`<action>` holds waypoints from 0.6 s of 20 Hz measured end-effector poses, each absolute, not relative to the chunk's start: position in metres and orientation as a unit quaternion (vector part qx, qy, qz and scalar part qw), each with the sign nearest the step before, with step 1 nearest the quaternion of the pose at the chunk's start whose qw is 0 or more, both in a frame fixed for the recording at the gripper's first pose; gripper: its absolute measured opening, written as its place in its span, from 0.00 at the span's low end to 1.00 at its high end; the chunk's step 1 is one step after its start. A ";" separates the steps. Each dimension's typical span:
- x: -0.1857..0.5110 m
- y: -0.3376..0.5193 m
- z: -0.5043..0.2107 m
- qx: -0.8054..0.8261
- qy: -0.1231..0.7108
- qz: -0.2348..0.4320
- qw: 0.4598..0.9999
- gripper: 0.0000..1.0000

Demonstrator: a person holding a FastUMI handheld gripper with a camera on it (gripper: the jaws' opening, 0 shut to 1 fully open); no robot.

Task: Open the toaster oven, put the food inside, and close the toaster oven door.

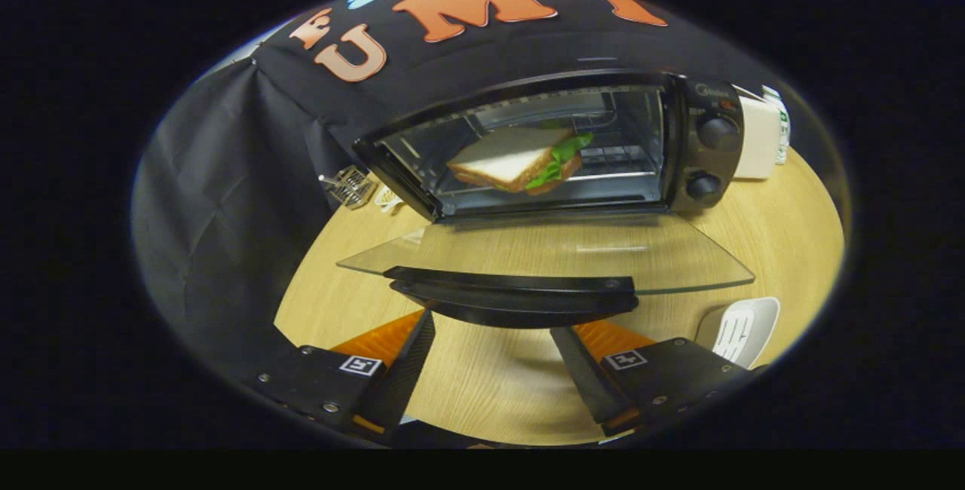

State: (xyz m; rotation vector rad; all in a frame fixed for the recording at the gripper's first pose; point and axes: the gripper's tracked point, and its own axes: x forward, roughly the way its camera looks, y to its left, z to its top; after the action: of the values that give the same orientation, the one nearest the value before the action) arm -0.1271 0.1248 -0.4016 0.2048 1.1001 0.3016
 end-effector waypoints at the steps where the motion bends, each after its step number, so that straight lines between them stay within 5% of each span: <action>1: -0.120 0.126 -0.397 0.096 0.515 0.141 0.840 0.91; 12: -0.031 0.123 -0.361 0.087 0.463 0.108 0.876 0.91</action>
State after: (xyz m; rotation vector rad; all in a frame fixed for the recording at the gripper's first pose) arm -0.0309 0.1230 -0.3614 0.1819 0.9657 0.2257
